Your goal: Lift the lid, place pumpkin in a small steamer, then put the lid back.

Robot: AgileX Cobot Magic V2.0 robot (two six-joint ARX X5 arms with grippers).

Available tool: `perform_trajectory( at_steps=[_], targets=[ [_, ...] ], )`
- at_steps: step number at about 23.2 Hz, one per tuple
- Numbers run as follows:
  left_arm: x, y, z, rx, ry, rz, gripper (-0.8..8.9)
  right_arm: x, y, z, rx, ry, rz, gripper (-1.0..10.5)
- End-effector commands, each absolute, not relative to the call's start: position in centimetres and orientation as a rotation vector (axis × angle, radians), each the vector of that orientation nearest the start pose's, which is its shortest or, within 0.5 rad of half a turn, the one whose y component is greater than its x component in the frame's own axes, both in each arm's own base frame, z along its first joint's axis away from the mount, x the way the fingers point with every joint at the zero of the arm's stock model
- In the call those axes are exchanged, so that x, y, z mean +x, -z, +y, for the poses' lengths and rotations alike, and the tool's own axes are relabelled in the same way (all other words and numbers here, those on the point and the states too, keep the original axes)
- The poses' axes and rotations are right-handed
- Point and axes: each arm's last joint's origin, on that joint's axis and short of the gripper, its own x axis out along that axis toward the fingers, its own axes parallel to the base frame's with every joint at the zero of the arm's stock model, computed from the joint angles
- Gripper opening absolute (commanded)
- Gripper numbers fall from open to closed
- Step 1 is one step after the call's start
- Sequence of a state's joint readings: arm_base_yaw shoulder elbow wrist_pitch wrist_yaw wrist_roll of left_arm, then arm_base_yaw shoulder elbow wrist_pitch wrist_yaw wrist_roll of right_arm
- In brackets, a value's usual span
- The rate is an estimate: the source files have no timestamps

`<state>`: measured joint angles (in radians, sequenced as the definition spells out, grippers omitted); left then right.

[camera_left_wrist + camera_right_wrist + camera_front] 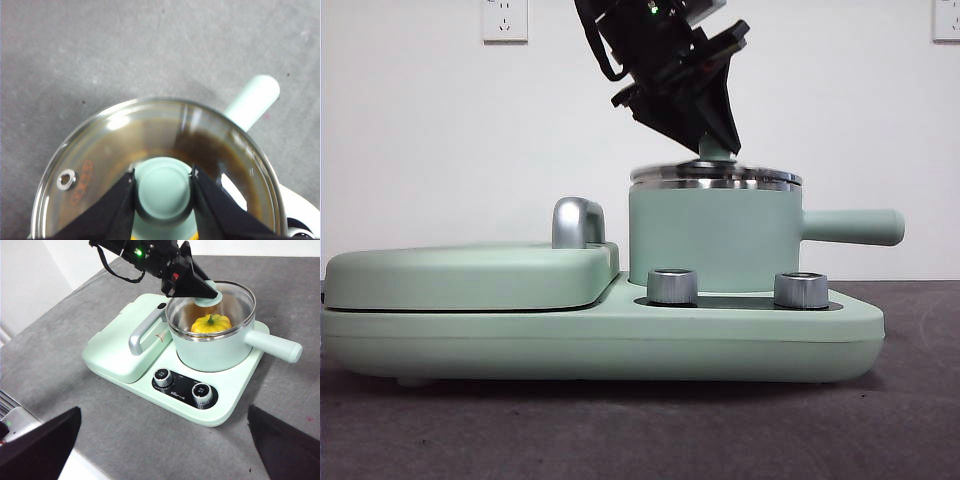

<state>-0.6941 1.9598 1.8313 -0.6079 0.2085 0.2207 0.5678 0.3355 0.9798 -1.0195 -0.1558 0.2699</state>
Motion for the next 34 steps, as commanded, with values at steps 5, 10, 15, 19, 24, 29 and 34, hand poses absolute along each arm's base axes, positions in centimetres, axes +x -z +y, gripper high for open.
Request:
perform_trajectory(
  at_steps=[5, 10, 15, 19, 24, 29, 34],
  targets=[
    [33.2, -29.5, -30.2, 0.425, 0.979, 0.710, 0.18, 1.3, -35.4, 1.4, 0.191, -0.665, 0.451, 5.5],
    [33.2, -29.0, -30.2, 0.511, 0.968, 0.710, 0.18, 1.4, -35.6, 1.4, 0.204, -0.670, 0.430, 5.5],
    [33.2, -29.0, -30.1, 0.528, 0.948, 0.709, 0.18, 1.4, -35.7, 1.5, 0.205, -0.671, 0.426, 5.5],
    [33.1, -29.0, -30.2, 0.551, 0.909, 0.703, 0.18, 1.4, -35.7, 1.4, 0.209, -0.670, 0.427, 5.5],
    [33.1, -29.0, -30.2, 0.535, 0.902, 0.715, 0.21, 1.4, -35.7, 1.4, 0.209, -0.670, 0.427, 5.5],
    [32.9, -29.8, -30.0, 0.462, 0.872, 0.719, 5.04, 1.4, -35.7, 1.4, 0.211, -0.669, 0.428, 5.5],
    [30.8, -34.9, -27.6, 0.431, 0.861, 0.639, 6.26, 1.4, -35.7, 1.4, 0.212, -0.669, 0.428, 5.5]
  ],
)
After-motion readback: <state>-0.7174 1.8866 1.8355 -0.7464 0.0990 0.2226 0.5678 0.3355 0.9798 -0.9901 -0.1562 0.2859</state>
